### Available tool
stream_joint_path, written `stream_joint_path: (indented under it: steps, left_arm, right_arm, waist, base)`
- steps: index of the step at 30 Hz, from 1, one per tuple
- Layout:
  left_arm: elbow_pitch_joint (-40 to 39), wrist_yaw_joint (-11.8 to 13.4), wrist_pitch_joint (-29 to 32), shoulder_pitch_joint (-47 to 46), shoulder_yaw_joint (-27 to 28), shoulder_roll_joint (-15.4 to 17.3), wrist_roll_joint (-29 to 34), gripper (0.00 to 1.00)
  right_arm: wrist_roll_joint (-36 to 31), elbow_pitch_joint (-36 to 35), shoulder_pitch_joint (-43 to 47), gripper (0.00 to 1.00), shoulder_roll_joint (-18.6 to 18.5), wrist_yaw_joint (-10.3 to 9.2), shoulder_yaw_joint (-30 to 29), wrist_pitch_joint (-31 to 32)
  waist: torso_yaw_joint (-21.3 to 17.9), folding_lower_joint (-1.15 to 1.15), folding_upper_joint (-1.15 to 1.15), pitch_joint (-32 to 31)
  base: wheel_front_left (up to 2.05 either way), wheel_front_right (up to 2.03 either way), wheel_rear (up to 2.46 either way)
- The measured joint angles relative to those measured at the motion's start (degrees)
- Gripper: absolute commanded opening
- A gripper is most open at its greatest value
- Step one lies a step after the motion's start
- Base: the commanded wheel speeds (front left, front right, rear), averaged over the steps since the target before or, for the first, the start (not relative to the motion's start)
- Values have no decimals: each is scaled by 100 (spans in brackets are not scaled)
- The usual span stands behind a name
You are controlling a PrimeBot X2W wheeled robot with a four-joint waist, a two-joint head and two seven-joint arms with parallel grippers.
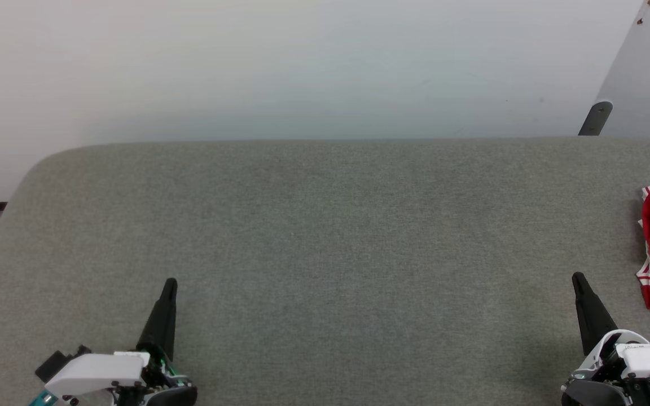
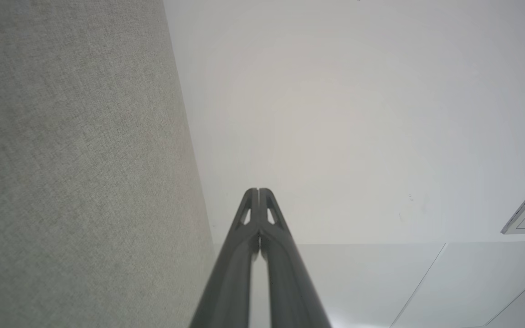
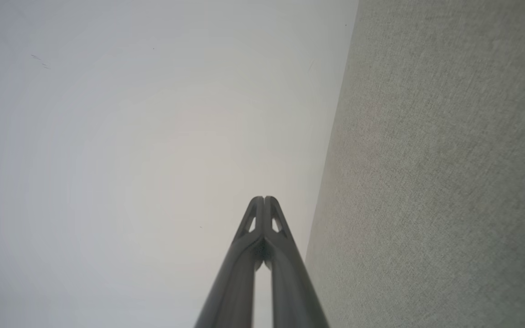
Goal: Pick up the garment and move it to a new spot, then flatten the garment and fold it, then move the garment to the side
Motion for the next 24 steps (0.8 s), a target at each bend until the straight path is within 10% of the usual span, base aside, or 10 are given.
stream_joint_path:
  steps: [24]
  left_arm:
    - [0,0,0,-1,1,0,0,0]
  right_arm:
    - [0,0,0,0,1,0,0,0]
  waist:
    - [0,0,0,0]
  base:
    - [0,0,0]
